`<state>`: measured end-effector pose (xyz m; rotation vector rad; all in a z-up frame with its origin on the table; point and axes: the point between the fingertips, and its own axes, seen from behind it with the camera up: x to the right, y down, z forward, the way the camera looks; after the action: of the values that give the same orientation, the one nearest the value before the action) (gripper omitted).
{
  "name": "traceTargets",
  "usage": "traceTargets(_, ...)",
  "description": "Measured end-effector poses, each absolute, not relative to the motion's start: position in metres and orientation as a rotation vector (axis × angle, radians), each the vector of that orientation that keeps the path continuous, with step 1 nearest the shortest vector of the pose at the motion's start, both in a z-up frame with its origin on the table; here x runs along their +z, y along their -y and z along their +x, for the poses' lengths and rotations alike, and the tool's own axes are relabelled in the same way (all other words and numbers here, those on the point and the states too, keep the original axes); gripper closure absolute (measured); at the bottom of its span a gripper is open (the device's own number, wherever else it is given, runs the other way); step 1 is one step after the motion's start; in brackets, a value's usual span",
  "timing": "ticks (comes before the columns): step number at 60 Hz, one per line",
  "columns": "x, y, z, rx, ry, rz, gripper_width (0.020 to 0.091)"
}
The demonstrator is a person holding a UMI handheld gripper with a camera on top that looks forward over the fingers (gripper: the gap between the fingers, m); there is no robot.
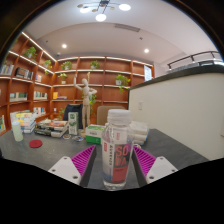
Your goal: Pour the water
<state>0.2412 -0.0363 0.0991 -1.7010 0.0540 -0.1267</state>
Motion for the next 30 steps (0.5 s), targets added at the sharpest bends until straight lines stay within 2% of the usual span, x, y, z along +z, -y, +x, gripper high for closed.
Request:
traceTargets(5, 0.096, 0.029, 0.244, -0.143, -0.049, -1.695, 0.0471)
traceTargets(8, 0.096, 0.026, 0.249, -0.165, -0.05, -1.678, 0.058)
traceTargets(17, 0.096, 0.023, 0.248, -0.125, -0.081, -1.669, 0.0636)
traceTargets(20, 0.097, 0.023, 0.248, -0.135, -0.082, -1.665, 0.0716)
traceTargets(23, 0.099, 0.023, 0.251, -0.139, -0.092, -1.661, 0.076)
traceTargets(26, 0.098, 0.022, 0.251, -0.144, -0.092, -1.662, 0.0748)
traceTargets(27, 0.098, 0.022, 0.252, -0.148, -0.091, -1.662, 0.079)
traceTargets(30, 0.098, 0.022, 0.253, -0.145, -0.113, -1.658, 0.0791)
